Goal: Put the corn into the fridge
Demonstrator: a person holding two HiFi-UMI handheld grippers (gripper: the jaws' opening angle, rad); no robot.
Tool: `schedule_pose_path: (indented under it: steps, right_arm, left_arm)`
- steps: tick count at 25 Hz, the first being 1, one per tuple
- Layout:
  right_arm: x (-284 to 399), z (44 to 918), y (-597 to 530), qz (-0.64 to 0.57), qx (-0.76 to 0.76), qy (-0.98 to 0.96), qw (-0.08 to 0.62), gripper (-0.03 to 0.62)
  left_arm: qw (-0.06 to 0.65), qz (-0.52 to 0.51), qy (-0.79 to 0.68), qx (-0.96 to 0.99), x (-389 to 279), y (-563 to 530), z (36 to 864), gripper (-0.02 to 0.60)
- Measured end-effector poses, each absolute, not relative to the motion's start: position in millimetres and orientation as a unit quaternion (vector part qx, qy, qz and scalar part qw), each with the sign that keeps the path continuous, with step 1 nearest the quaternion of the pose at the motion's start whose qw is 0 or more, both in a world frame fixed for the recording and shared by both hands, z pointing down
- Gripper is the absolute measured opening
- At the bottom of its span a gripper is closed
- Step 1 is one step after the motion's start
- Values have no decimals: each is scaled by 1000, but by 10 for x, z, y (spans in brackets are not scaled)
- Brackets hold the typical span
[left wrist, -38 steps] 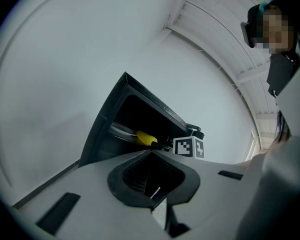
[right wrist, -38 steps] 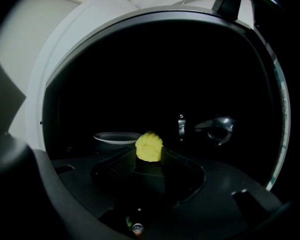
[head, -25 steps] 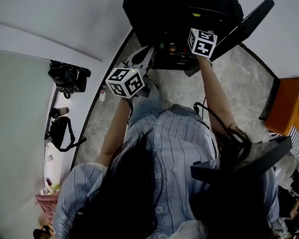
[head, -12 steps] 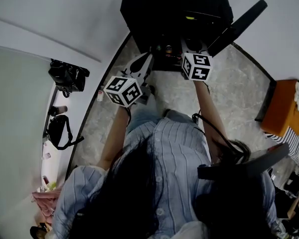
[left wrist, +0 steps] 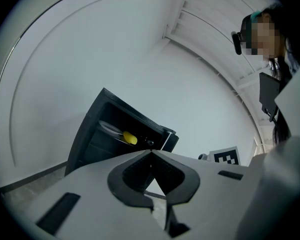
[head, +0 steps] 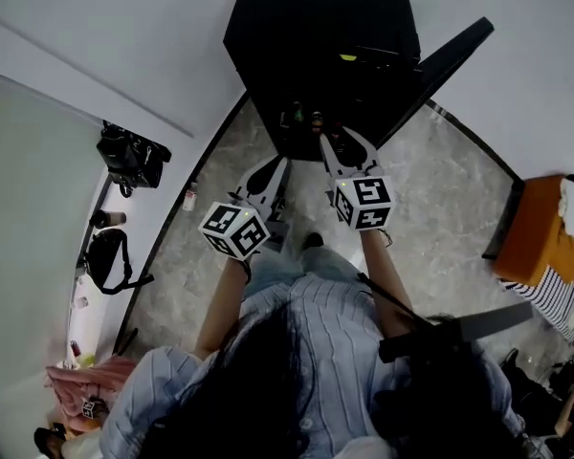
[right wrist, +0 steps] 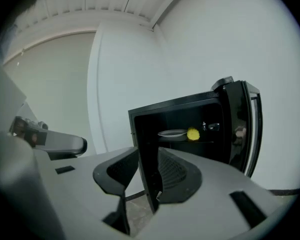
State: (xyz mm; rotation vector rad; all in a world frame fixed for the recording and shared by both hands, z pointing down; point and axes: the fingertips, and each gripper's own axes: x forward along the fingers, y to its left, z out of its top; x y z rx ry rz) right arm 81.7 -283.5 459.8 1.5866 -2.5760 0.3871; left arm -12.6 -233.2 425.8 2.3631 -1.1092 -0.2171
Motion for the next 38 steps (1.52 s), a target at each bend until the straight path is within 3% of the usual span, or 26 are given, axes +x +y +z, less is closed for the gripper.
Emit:
schedule_pose_path:
  steps: [11, 18, 29, 38]
  right_arm:
    - [332, 4672, -2067, 125, 468, -871, 78, 132]
    - [-132, 4653, -1818, 117, 446, -883, 84, 123]
    - [-829, 4470, -1151, 136, 450, -882, 41, 115]
    - [-1060, 4494, -334, 144, 489, -860, 20, 101]
  left_arm:
    - [265, -89, -429, 859, -292, -1871, 4225, 6]
    - [219, -59, -445, 866, -646, -1598, 4157, 6]
    - [218, -93, -448, 862, -1480, -847, 4033, 6]
    - [206, -71, -410, 886, -1753, -62, 4100, 6]
